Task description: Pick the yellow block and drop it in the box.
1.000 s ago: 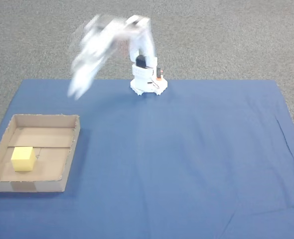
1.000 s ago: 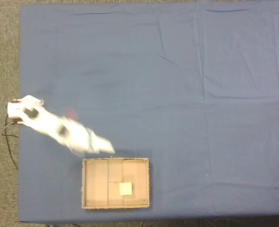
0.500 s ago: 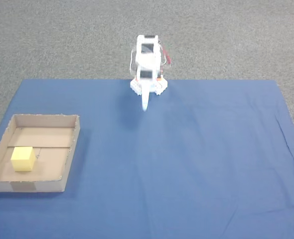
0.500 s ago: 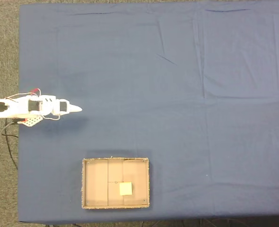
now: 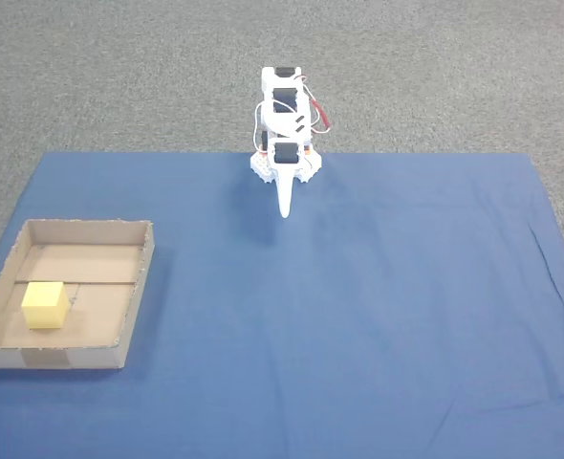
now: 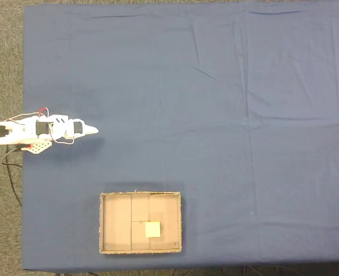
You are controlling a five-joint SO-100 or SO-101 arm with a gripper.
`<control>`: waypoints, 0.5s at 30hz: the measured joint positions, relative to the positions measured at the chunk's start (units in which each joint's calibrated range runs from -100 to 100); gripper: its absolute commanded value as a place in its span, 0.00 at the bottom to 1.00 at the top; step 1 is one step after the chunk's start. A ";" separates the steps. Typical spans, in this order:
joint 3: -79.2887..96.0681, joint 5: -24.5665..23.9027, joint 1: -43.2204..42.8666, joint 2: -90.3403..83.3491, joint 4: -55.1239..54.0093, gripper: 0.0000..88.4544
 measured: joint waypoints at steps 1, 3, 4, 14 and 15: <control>0.00 -0.24 -0.08 0.00 0.00 0.00; 0.00 -0.34 -0.16 0.00 0.00 0.00; 0.00 -0.34 -0.16 0.00 0.00 0.00; 0.00 -0.63 0.25 0.00 0.00 0.00; 0.00 -0.63 0.25 0.00 0.00 0.00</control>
